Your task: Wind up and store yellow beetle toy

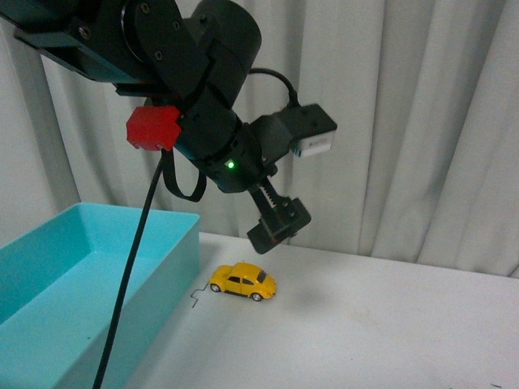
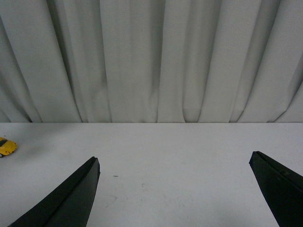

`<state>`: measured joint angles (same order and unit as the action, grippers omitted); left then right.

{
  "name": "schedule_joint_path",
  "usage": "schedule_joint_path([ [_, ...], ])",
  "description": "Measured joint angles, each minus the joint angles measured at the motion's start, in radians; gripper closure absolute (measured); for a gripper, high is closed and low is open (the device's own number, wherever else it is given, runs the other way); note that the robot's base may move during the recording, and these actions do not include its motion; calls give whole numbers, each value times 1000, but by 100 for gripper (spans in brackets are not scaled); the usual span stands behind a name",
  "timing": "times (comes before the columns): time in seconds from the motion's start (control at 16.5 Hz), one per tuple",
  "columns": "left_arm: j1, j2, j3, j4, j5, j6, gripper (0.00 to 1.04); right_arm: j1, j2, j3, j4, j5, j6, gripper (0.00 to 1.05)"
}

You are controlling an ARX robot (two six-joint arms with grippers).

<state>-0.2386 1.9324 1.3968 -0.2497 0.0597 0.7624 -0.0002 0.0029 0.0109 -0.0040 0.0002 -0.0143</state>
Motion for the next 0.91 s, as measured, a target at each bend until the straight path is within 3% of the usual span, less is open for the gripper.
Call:
schedule_joint_path([
  [0.12, 0, 79, 69, -76, -51, 211, 7, 0, 0, 0, 0, 0, 0, 7],
  [0.36, -6, 212, 183, -167, -104, 451, 7, 0, 0, 0, 0, 0, 0, 7],
  [0.91, 26, 491, 503, -370, -146, 628, 7, 0, 0, 0, 0, 0, 0, 7],
])
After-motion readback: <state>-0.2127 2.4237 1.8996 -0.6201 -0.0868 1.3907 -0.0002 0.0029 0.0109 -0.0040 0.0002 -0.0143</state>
